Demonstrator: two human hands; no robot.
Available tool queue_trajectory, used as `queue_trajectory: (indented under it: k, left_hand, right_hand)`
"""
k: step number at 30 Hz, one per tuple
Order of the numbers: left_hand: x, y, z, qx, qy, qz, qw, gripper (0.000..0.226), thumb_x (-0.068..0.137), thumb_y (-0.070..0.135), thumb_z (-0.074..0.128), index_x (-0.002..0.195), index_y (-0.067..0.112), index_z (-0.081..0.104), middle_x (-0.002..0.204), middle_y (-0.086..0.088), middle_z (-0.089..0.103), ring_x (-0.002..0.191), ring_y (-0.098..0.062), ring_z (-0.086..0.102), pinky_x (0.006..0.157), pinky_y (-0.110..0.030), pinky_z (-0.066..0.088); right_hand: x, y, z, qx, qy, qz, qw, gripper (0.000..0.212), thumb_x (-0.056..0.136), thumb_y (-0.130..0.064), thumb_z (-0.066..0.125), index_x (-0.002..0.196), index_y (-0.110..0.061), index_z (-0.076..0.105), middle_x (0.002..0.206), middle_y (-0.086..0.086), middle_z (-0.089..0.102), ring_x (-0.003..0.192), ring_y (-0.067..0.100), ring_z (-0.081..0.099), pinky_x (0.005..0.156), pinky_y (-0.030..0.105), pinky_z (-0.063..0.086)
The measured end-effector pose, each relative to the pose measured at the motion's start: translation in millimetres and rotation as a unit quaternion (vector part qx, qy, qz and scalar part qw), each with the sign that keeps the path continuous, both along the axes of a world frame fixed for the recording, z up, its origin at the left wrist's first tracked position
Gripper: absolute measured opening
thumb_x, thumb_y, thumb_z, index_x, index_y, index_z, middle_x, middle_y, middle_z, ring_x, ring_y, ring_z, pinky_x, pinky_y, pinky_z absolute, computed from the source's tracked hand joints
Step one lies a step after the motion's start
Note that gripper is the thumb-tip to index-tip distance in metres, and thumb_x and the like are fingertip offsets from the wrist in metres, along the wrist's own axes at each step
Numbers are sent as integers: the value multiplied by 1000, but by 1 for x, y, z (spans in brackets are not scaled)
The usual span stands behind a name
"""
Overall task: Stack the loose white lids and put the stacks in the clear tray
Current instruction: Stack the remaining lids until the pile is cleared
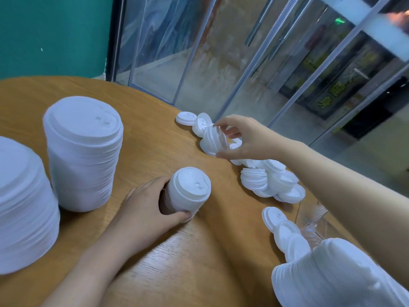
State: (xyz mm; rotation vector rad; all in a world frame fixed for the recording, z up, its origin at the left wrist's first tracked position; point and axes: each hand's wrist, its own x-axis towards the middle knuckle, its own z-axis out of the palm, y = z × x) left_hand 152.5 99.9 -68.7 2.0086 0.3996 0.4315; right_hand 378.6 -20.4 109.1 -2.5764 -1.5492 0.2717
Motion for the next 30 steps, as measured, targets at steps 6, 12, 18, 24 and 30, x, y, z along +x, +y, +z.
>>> queue_trajectory:
  k: [6, 12, 18, 24, 30]
  left_hand:
    - [-1, -2, 4, -13, -4, 4, 1000, 71, 54, 70, 72, 119, 42, 61, 105, 27, 65, 105, -3, 61, 94, -38, 51]
    - [-1, -2, 5, -19, 3, 4, 1000, 70, 53, 71, 72, 116, 42, 60, 105, 27, 65, 104, 0, 59, 92, -37, 51]
    - [-1, -1, 8, -26, 2, 5, 1000, 75, 51, 72, 71, 120, 44, 60, 104, 29, 65, 103, 3, 59, 92, -35, 52]
    - [0, 0, 8, -19, 2, -1, 1000, 76, 52, 70, 72, 123, 45, 59, 107, 29, 65, 105, 3, 59, 93, -35, 52]
    - [1, -2, 10, -12, -2, 5, 1000, 74, 53, 70, 71, 121, 43, 60, 105, 29, 64, 104, 4, 58, 92, -33, 51]
  right_hand:
    - [-52, -8, -2, -13, 31, 104, 994, 69, 76, -46, 89, 137, -31, 59, 121, -9, 52, 118, 9, 56, 99, 26, 52]
    - [-66, -7, -18, -5, 40, 126, 991, 70, 79, -42, 88, 140, -29, 58, 124, -9, 47, 118, 3, 50, 99, 20, 49]
    - [-66, -5, -34, -52, 29, 123, 991, 72, 80, -50, 85, 142, -33, 54, 127, -22, 48, 119, 2, 50, 99, 29, 50]
    - [-65, -9, -46, -42, 49, 108, 992, 74, 82, -51, 83, 145, -32, 51, 130, -17, 52, 117, 9, 54, 98, 33, 51]
    - [-65, -13, -46, -47, 68, 96, 992, 87, 78, -58, 82, 152, -37, 42, 138, -19, 50, 125, 5, 52, 105, 30, 49]
